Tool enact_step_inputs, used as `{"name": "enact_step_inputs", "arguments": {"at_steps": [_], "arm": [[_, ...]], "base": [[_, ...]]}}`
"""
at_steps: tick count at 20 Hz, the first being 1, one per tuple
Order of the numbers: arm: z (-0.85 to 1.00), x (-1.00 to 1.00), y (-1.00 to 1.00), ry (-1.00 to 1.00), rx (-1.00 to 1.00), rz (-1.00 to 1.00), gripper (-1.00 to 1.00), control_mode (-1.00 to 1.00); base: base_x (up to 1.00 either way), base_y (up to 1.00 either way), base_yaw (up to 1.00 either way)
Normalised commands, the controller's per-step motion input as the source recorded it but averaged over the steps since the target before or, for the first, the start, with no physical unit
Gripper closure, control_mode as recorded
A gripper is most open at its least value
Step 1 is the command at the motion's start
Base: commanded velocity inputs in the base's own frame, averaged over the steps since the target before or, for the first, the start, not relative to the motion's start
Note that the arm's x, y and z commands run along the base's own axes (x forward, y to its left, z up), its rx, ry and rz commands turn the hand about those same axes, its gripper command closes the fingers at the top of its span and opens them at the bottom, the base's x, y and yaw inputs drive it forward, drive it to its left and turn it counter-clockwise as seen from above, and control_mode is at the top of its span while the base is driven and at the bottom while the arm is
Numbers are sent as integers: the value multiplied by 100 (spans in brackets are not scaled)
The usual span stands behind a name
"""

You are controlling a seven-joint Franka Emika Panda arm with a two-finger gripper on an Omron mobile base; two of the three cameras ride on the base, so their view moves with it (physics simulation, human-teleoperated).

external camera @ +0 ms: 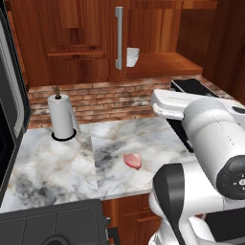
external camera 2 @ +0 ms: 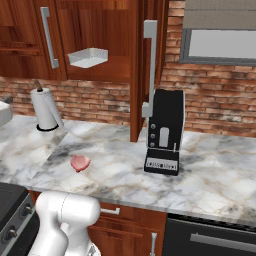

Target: Retrieve the tupperware from the cabinet, then place the raw meat into the tupperware to avoid contamination.

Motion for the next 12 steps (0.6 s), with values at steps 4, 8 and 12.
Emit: {"name": "enact_step_inputs", "arguments": {"at_steps": [4,8,12], "arm": [[25,0,0,-3,-10,0,-100,-100],[20,0,0,0,-9,0,-100,-100],[11,5,-3,-1,-8,0,-100,-100]], "base": [[0,0,0],[0,0,0],[0,0,0]]}}
